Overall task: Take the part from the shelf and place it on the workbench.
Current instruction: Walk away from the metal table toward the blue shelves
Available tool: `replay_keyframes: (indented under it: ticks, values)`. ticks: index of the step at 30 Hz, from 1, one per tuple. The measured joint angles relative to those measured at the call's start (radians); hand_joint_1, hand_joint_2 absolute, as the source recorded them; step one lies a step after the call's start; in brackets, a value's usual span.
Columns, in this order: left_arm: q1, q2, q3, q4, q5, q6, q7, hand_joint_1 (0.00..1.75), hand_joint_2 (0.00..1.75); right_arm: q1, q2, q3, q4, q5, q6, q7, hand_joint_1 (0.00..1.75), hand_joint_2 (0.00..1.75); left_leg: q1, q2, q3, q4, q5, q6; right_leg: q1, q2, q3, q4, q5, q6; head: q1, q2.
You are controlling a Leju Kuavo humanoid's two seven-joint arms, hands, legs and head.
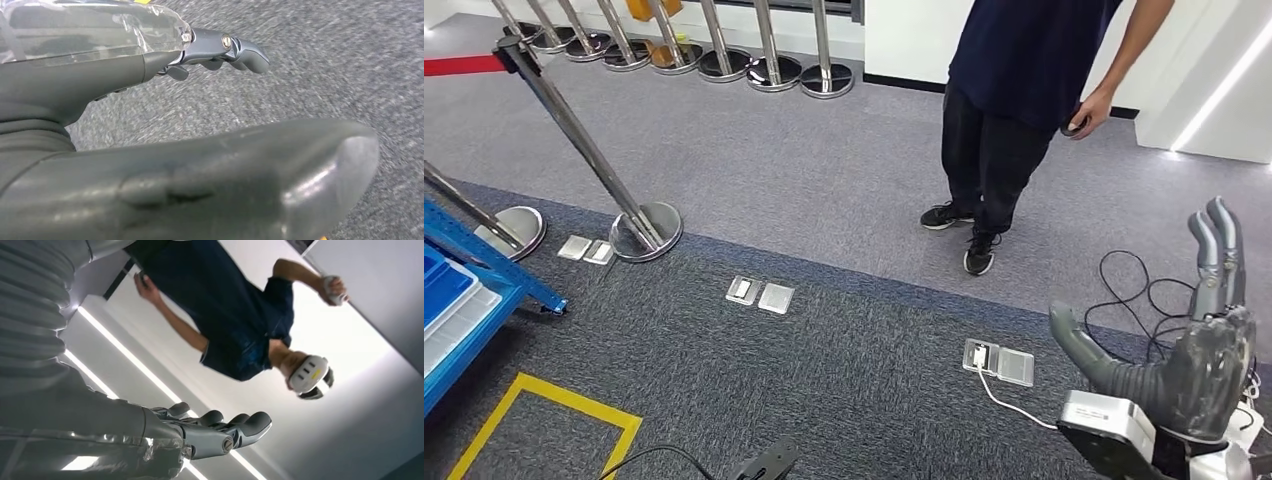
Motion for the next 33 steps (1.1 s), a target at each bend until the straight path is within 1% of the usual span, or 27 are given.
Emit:
replay_keyframes:
  ticks: [1, 3, 4, 5, 7, 8, 9, 10, 12, 13, 14, 15, 16, 17, 18, 19, 20, 21, 23, 24, 25, 27, 29, 30, 31, 32, 33]
  values:
    - [0.000, 0.000, 0.000, 0.000, 0.000, 0.000, -0.001, 0.00, 0.00, 0.000, 0.000, 0.000, 0.000, 0.000, 0.001, 0.000, 0.00, 1.75, -0.001, 0.014, 0.035, -0.070, 0.034, 0.003, 0.000, -0.011, 0.006, 0.000, -0.005, 0.003, -0.001, 0.000]
    - [-0.002, 0.000, 0.000, 0.000, 0.001, -0.001, -0.002, 0.00, 0.00, -0.002, 0.000, 0.000, 0.000, 0.000, 0.004, 0.000, 0.00, 1.75, -0.008, 0.045, 0.091, -0.181, 0.072, 0.010, 0.004, -0.029, 0.016, 0.001, -0.014, 0.011, -0.002, 0.000]
    - [-0.003, 0.000, 0.000, 0.000, 0.001, -0.002, -0.003, 0.00, 0.00, -0.003, 0.000, 0.000, -0.001, 0.000, 0.006, 0.000, 0.00, 1.75, -0.011, 0.054, 0.102, -0.206, 0.076, 0.014, 0.006, -0.035, 0.018, 0.001, -0.017, 0.015, -0.002, 0.000]
    - [-0.003, 0.000, 0.000, 0.000, 0.001, -0.002, -0.003, 0.00, 0.00, -0.004, 0.000, 0.000, -0.001, 0.000, 0.007, 0.000, 0.00, 1.75, -0.015, 0.051, 0.102, -0.209, 0.074, 0.018, 0.008, -0.040, 0.020, 0.001, -0.020, 0.019, -0.002, 0.000]
    - [0.000, 0.000, 0.000, 0.000, 0.001, -0.003, -0.004, 0.00, 0.00, -0.006, 0.001, 0.000, -0.001, 0.000, 0.008, 0.000, 0.00, 1.75, -0.017, 0.034, 0.100, -0.214, 0.075, 0.029, 0.008, -0.054, 0.026, -0.004, -0.023, 0.028, -0.002, 0.000]
    - [0.001, 0.000, 0.000, 0.000, 0.001, -0.003, -0.004, 0.00, 0.00, -0.007, 0.002, -0.001, -0.002, 0.000, 0.008, 0.000, 0.00, 1.75, -0.016, 0.025, 0.102, -0.219, 0.077, 0.034, 0.006, -0.054, 0.030, -0.004, -0.027, 0.033, -0.002, 0.000]
    - [0.002, 0.000, 0.000, 0.000, 0.002, -0.003, -0.004, 0.00, 0.00, -0.008, 0.002, -0.001, -0.002, 0.000, 0.009, 0.000, 0.00, 1.75, -0.014, 0.016, 0.106, -0.225, 0.079, 0.041, 0.004, -0.040, 0.029, 0.005, -0.038, 0.037, 0.000, 0.000]
    - [0.000, 0.000, 0.000, 0.000, 0.002, -0.003, -0.004, 0.00, 0.00, -0.008, 0.002, -0.001, -0.002, 0.000, 0.009, 0.000, 0.00, 1.75, -0.011, 0.008, 0.110, -0.231, 0.082, 0.047, 0.002, -0.018, 0.017, 0.035, -0.059, 0.039, 0.001, 0.000]
    - [-0.003, 0.000, 0.000, 0.000, 0.003, -0.003, -0.004, 0.00, 0.00, -0.007, 0.001, -0.002, -0.003, 0.000, 0.010, 0.000, 0.00, 1.75, -0.010, -0.009, 0.115, -0.236, 0.083, 0.055, 0.000, 0.033, -0.042, 0.153, -0.117, 0.040, 0.007, 0.000]
    - [-0.003, 0.000, -0.001, 0.000, 0.003, -0.004, -0.004, 0.00, 0.00, -0.006, 0.001, -0.002, -0.003, -0.001, 0.010, 0.000, 0.00, 1.75, -0.011, -0.019, 0.115, -0.235, 0.082, 0.057, 0.001, 0.044, -0.079, 0.219, -0.139, 0.039, 0.009, 0.000]
    - [-0.003, 0.000, -0.001, 0.000, 0.003, -0.004, -0.004, 0.00, 0.00, -0.005, 0.000, -0.002, -0.003, -0.001, 0.011, 0.000, 0.00, 1.75, -0.012, -0.031, 0.115, -0.235, 0.081, 0.058, 0.001, 0.049, -0.108, 0.262, -0.144, 0.039, 0.011, 0.000]
    - [-0.002, 0.000, -0.001, 0.000, 0.003, -0.004, -0.004, 0.00, 0.00, -0.004, 0.000, -0.002, -0.003, -0.001, 0.012, 0.000, 0.00, 1.75, -0.013, -0.043, 0.116, -0.233, 0.080, 0.058, 0.002, 0.052, -0.121, 0.271, -0.128, 0.038, 0.012, 0.000]
    - [-0.002, 0.000, -0.001, 0.000, 0.003, -0.005, -0.004, 0.00, 0.00, -0.004, 0.000, -0.002, -0.003, -0.001, 0.013, 0.000, 0.00, 1.75, -0.013, -0.056, 0.117, -0.232, 0.079, 0.057, 0.001, 0.055, -0.115, 0.239, -0.095, 0.036, 0.011, 0.000]
    - [-0.002, 0.000, -0.001, 0.000, 0.003, -0.005, -0.004, 0.00, 0.00, -0.005, 0.000, -0.002, -0.003, -0.001, 0.014, 0.000, 0.00, 1.75, -0.013, -0.069, 0.119, -0.229, 0.076, 0.056, 0.000, 0.065, -0.094, 0.177, -0.049, 0.034, 0.012, 0.000]
    - [-0.002, 0.000, -0.002, 0.000, 0.003, -0.005, -0.004, 0.00, 0.00, -0.005, 0.000, -0.002, -0.003, -0.001, 0.014, 0.000, 0.00, 1.75, -0.012, -0.081, 0.118, -0.225, 0.074, 0.052, -0.002, 0.089, -0.070, 0.114, -0.015, 0.032, 0.013, 0.000]
    - [-0.003, 0.000, -0.002, 0.000, 0.003, -0.006, -0.004, 0.00, 0.00, -0.005, 0.000, -0.002, -0.003, -0.001, 0.015, 0.000, 0.00, 1.75, -0.012, -0.094, 0.115, -0.220, 0.071, 0.048, -0.004, 0.113, -0.051, 0.062, 0.008, 0.031, 0.013, 0.000]
    - [-0.003, 0.000, -0.002, 0.000, 0.003, -0.007, -0.004, 0.00, 0.00, -0.004, 0.000, -0.002, -0.003, -0.001, 0.015, 0.000, 0.00, 1.75, -0.010, -0.104, 0.110, -0.216, 0.071, 0.043, -0.005, 0.132, -0.040, 0.032, 0.018, 0.030, 0.013, 0.000]
    - [-0.003, 0.000, -0.003, 0.000, 0.002, -0.008, -0.004, 0.00, 0.00, -0.004, 0.000, -0.002, -0.003, 0.000, 0.015, 0.000, 0.00, 1.75, -0.007, -0.115, 0.105, -0.215, 0.072, 0.037, -0.004, 0.141, -0.038, 0.024, 0.015, 0.028, 0.013, 0.000]
    - [0.000, 0.000, -0.003, 0.000, 0.002, -0.008, -0.005, 0.00, 0.00, -0.005, 0.000, -0.002, -0.004, 0.000, 0.015, 0.000, 0.00, 1.75, -0.003, -0.132, 0.101, -0.217, 0.074, 0.024, -0.003, 0.121, -0.034, 0.015, 0.019, 0.020, 0.012, 0.000]
    - [0.001, 0.000, -0.004, 0.000, 0.001, -0.008, -0.006, 0.00, 0.00, -0.006, 0.001, -0.002, -0.005, 0.000, 0.016, 0.000, 0.00, 1.75, -0.006, -0.120, 0.100, -0.209, 0.068, 0.019, -0.003, 0.107, -0.029, 0.010, 0.021, 0.014, 0.010, 0.000]
    - [0.001, 0.001, -0.004, 0.000, 0.000, -0.008, -0.007, 0.00, 0.00, -0.007, 0.001, -0.002, -0.005, 0.000, 0.016, 0.000, 0.00, 1.75, -0.008, -0.097, 0.090, -0.185, 0.054, 0.014, -0.005, 0.092, -0.024, 0.004, 0.023, 0.008, 0.006, 0.000]
    - [-0.002, 0.001, -0.004, 0.000, 0.000, -0.008, -0.008, 0.00, 0.00, -0.006, 0.000, -0.002, -0.006, 0.000, 0.016, 0.000, 0.00, 1.75, -0.009, -0.036, 0.044, -0.082, 0.000, 0.005, -0.001, 0.062, -0.017, -0.001, 0.021, -0.002, -0.001, 0.000]
    - [-0.003, 0.001, -0.005, 0.000, 0.000, -0.009, -0.009, 0.00, 0.00, -0.006, 0.000, -0.002, -0.007, 0.000, 0.017, 0.000, 0.00, 1.75, -0.003, -0.012, -0.014, 0.033, -0.042, -0.002, 0.004, 0.033, -0.015, 0.000, 0.017, -0.007, -0.003, 0.000]
    - [-0.001, 0.001, -0.005, 0.000, 0.000, -0.010, -0.009, 0.00, 0.00, -0.006, 0.000, -0.002, -0.007, 0.000, 0.017, 0.000, 0.00, 1.75, -0.001, -0.008, -0.023, 0.051, -0.041, -0.003, 0.005, 0.019, -0.013, 0.000, 0.015, -0.007, -0.003, 0.000]
    - [0.000, 0.001, -0.005, 0.000, 0.000, -0.012, -0.009, 0.00, 0.00, -0.006, 0.000, -0.002, -0.007, 0.000, 0.017, 0.000, 0.00, 1.75, 0.000, -0.005, -0.012, 0.031, -0.023, -0.003, 0.005, 0.007, -0.011, 0.000, 0.013, -0.006, -0.003, 0.000]
    - [0.000, 0.001, -0.005, 0.000, 0.001, -0.012, -0.009, 0.00, 0.00, -0.007, 0.000, -0.002, -0.007, 0.000, 0.017, 0.000, 0.00, 1.75, 0.000, 0.005, 0.020, -0.030, 0.011, 0.000, 0.005, -0.005, -0.007, 0.000, 0.010, -0.003, -0.004, 0.000]
    - [0.000, 0.001, -0.005, 0.000, 0.001, -0.012, -0.009, 0.00, 0.00, -0.007, 0.000, -0.002, -0.007, 0.000, 0.017, 0.000, 0.00, 1.75, -0.003, 0.025, 0.056, -0.103, 0.040, 0.005, 0.005, -0.016, -0.002, 0.000, 0.006, 0.000, -0.004, 0.000]
